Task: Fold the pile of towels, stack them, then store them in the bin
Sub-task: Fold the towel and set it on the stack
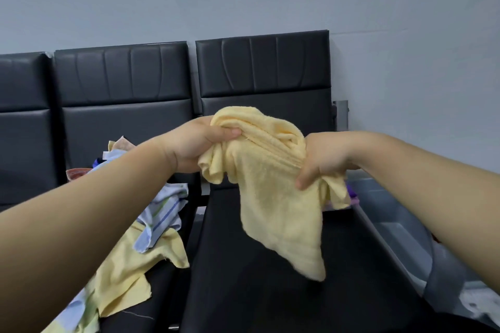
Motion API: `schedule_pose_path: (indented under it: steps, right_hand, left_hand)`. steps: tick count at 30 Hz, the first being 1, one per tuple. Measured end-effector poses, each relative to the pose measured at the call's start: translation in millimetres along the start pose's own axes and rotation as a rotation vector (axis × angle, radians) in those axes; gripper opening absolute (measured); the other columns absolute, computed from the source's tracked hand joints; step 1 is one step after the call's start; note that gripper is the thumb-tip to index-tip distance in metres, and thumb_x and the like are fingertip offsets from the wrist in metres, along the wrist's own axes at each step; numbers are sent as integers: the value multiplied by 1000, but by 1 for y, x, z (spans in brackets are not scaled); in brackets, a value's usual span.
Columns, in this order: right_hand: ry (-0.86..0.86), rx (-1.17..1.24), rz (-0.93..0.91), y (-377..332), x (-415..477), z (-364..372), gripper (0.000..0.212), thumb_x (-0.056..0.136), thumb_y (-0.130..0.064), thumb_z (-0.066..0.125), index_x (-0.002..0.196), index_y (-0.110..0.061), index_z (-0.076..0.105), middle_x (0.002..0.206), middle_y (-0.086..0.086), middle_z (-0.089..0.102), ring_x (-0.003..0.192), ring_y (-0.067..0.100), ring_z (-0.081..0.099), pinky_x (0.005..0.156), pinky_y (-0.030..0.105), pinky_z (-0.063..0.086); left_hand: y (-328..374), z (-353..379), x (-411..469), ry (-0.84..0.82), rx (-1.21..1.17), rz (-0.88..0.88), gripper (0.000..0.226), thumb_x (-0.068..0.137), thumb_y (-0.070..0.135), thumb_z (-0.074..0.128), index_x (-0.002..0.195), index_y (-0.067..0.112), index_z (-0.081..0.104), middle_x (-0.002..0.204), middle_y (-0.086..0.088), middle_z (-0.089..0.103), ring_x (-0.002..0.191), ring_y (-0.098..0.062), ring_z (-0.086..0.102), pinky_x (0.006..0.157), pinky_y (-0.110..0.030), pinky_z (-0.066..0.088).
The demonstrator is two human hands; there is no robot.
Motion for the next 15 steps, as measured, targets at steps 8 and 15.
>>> schedule_pose_path:
  steps: [8, 15]
  right_hand:
    - [-64, 102, 32, 17, 29, 4, 41, 74, -30, 92, 106, -11, 75, 100, 3, 80, 92, 24, 78, 89, 45, 63]
    - [300, -334, -62, -3, 83, 14, 17, 78, -19, 78, 76, -20, 61, 74, -3, 63, 70, 21, 63, 54, 30, 47]
  left_hand:
    - [-20, 0, 0, -13, 861, -122, 36, 74, 20, 91, 104, 26, 72, 102, 5, 77, 98, -17, 73, 81, -30, 58]
    - [-23, -39, 34, 345, 1542, -173, 21, 79, 33, 73, 96, 26, 63, 85, 5, 65, 76, -16, 61, 69, -36, 57]
Point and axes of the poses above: each hand's wrist, its own x-axis towards the middle knuckle, its own z-axis out of the palm, y = z × x, the point moved 1 cm from there along x, towards the middle knuckle
